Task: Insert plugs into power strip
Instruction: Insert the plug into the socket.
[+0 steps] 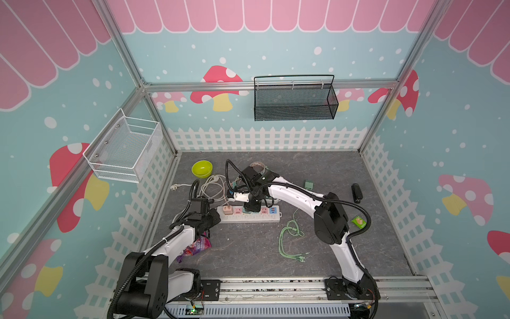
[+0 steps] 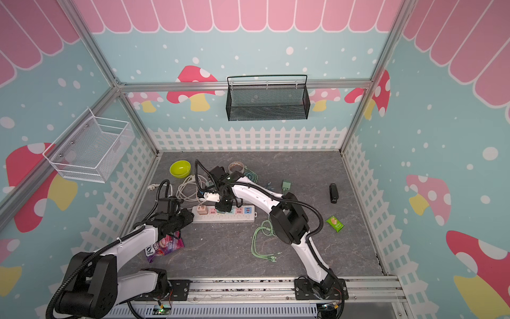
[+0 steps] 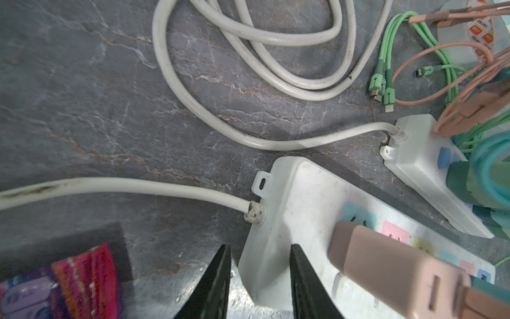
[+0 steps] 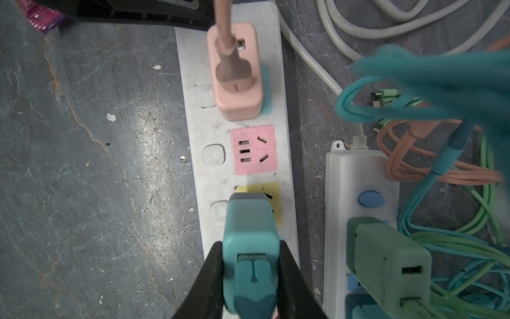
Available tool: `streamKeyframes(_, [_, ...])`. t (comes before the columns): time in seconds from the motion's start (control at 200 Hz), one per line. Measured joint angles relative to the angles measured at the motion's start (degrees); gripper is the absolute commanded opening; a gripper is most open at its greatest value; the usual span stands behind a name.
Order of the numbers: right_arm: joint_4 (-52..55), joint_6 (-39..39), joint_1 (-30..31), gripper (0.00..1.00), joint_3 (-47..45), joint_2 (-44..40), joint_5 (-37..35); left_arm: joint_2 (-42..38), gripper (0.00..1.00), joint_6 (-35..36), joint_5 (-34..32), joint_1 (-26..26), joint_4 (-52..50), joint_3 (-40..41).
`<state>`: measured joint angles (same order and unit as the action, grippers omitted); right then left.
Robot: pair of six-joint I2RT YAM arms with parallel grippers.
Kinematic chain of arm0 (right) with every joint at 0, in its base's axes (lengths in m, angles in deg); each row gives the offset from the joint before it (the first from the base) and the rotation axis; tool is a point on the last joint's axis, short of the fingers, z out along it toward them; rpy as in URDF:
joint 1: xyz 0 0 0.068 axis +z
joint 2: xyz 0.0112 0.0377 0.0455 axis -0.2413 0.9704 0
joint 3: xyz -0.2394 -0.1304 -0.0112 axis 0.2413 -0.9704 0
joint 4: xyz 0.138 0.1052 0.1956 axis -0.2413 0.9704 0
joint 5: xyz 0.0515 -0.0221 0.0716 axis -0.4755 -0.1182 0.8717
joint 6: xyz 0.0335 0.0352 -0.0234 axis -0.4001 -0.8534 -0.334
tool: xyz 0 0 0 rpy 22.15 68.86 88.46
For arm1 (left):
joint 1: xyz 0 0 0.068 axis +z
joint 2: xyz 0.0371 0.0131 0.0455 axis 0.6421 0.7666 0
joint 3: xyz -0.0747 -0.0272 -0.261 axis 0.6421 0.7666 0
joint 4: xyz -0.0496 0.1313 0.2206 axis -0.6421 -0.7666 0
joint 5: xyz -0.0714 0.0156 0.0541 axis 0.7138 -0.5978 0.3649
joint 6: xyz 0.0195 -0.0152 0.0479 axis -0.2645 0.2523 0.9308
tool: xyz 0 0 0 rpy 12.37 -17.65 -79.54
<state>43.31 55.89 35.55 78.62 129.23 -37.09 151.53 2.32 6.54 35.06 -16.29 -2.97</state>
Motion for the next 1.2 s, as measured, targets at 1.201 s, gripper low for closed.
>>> streamKeyframes(1.201, [4.7, 2.6, 0.0, 0.0, 7.1, 5.7, -1.1, -1.2, 0.33, 0.8, 0.2, 0.0, 0.8, 1.2])
